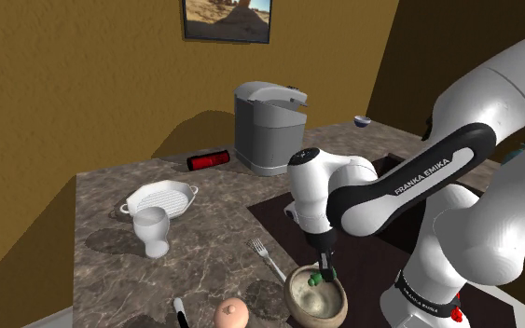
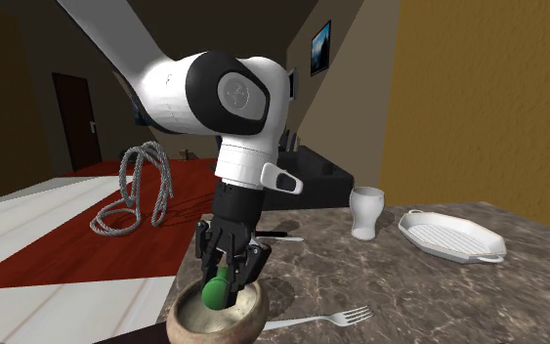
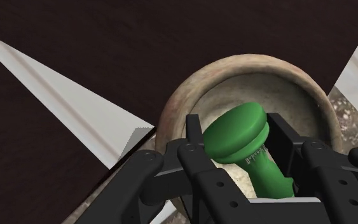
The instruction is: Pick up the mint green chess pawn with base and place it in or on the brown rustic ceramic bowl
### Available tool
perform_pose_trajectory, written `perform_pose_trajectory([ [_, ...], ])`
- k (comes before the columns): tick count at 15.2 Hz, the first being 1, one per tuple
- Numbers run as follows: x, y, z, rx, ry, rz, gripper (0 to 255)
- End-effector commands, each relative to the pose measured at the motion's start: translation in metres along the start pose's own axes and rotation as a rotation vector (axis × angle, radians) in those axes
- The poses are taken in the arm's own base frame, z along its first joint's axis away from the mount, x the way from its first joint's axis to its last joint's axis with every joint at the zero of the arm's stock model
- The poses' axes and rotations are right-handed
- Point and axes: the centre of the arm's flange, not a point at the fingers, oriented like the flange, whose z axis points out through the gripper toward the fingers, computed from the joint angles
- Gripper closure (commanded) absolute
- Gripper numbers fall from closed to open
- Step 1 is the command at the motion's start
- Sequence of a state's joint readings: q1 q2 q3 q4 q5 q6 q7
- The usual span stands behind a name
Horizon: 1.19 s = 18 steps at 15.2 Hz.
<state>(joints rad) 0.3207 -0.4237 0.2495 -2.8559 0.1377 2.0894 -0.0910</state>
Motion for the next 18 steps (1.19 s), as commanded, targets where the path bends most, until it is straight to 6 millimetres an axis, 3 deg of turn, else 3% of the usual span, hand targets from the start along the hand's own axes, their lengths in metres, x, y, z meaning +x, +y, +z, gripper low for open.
perform_pose_trajectory([
  [1,0.0,0.0,0.0,0.0,0.0,0.0,255],
  [2,0.0,0.0,0.0,0.0,0.0,0.0,0],
  [7,0.0,0.0,0.0,0.0,0.0,0.0,0],
  [11,0.0,0.0,-0.05,0.0,0.0,0.0,0],
  [18,0.0,0.0,-0.05,0.0,0.0,0.0,0],
])
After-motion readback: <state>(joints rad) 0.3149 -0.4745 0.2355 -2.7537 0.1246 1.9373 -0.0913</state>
